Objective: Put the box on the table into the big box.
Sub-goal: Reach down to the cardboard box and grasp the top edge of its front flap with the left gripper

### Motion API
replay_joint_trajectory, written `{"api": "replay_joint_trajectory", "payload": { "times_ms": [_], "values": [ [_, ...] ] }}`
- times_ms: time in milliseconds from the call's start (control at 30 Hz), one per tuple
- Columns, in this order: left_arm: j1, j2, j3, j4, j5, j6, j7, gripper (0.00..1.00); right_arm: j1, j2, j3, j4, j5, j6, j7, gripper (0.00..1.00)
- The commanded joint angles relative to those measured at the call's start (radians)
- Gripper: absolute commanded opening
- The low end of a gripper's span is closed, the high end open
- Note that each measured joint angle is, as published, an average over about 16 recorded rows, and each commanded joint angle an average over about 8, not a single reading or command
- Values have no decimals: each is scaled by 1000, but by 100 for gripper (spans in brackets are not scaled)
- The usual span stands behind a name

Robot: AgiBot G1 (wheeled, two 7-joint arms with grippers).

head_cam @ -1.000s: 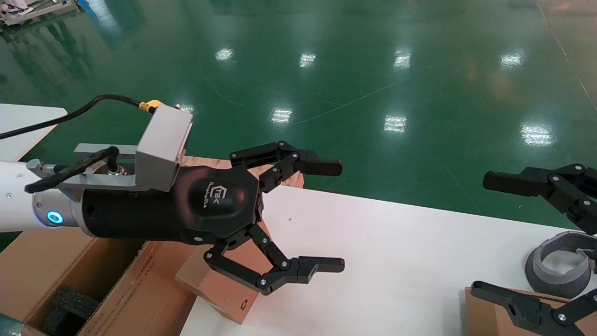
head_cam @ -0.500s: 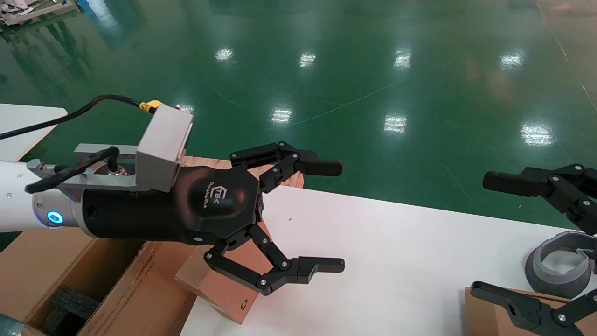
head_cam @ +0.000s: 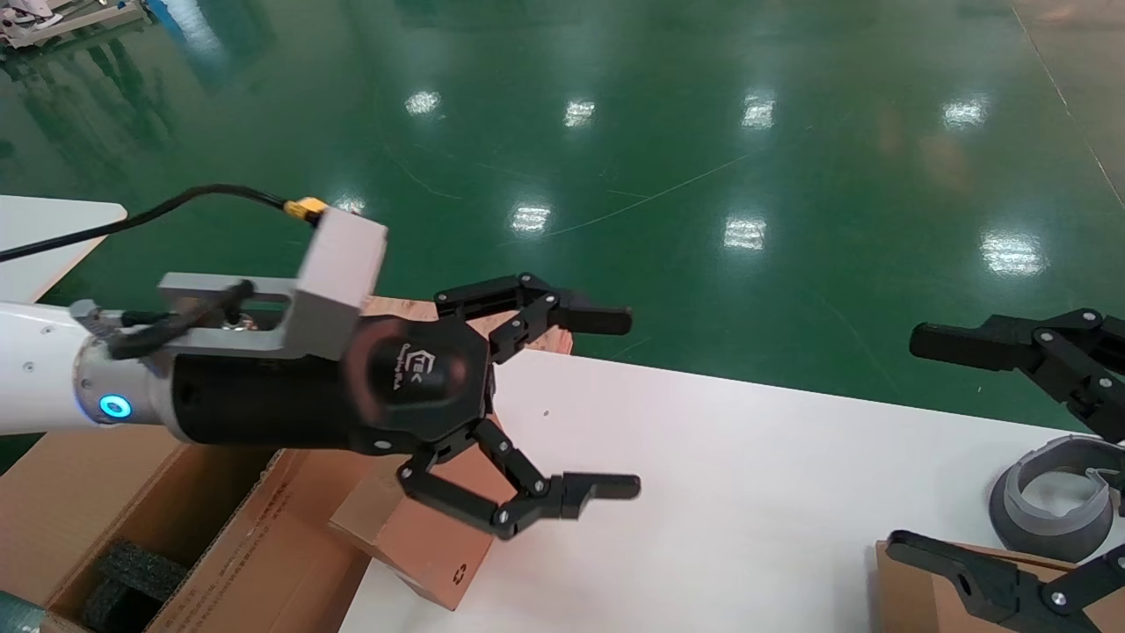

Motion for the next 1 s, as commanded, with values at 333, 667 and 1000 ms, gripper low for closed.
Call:
{"api": "replay_joint_trajectory", "payload": {
  "times_ms": [333,667,1000],
  "values": [
    [-113,-33,95,-19,188,-63,-92,100,0,0,0,0,0,0,0,100],
    [-261,-40,201,-64,363,-63,-274,100,0,0,0,0,0,0,0,100],
    [-452,-6,384,-129,574,-6,-574,100,0,0,0,0,0,0,0,100]
  ]
}}
